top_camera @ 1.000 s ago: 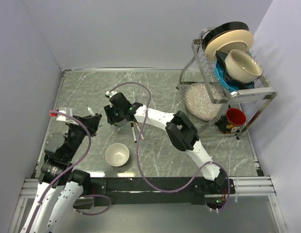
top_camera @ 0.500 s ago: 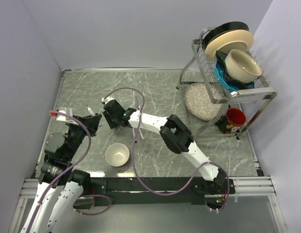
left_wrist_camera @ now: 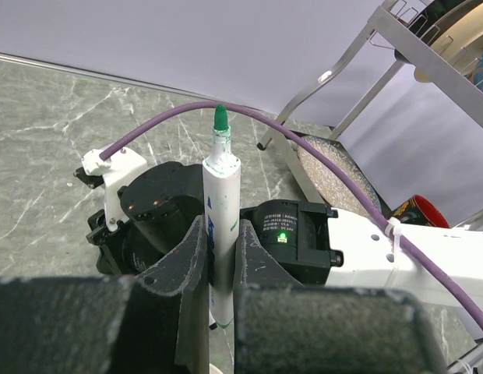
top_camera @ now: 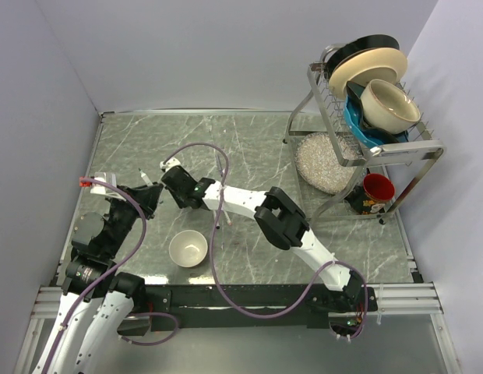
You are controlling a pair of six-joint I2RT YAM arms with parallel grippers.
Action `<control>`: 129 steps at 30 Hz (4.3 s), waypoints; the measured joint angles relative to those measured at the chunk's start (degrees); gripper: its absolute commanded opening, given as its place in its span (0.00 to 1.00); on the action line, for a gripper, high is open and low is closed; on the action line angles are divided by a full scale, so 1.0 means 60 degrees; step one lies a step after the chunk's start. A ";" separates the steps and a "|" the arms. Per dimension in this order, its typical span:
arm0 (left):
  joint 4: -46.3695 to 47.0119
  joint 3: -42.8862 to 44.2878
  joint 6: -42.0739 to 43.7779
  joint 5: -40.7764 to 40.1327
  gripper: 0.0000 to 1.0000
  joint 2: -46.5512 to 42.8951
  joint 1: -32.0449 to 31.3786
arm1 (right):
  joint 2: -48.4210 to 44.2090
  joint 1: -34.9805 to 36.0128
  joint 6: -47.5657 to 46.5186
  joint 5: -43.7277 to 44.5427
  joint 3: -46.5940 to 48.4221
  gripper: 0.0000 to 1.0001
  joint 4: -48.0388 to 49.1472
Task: Insert the pens into the pen caps
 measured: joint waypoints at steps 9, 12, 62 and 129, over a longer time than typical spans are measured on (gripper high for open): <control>-0.0007 0.0000 0.0007 0.0138 0.01 0.0004 -0.0004 | -0.0164 0.0036 -0.0018 0.0164 -0.0295 0.00 0.0109; 0.0040 -0.0029 -0.0033 0.0379 0.01 0.0022 -0.0004 | -0.0455 -0.0051 0.0040 -0.0076 -0.0761 0.00 0.0240; 0.0025 -0.0091 0.0051 0.2004 0.01 0.1450 -0.0004 | -0.6495 -0.2018 0.2710 0.0433 -0.9286 0.16 0.0379; 0.4736 -0.1880 -0.3187 0.6612 0.01 0.4444 -0.1253 | -1.1001 -0.1974 0.3300 -0.3144 -0.8633 0.00 0.3370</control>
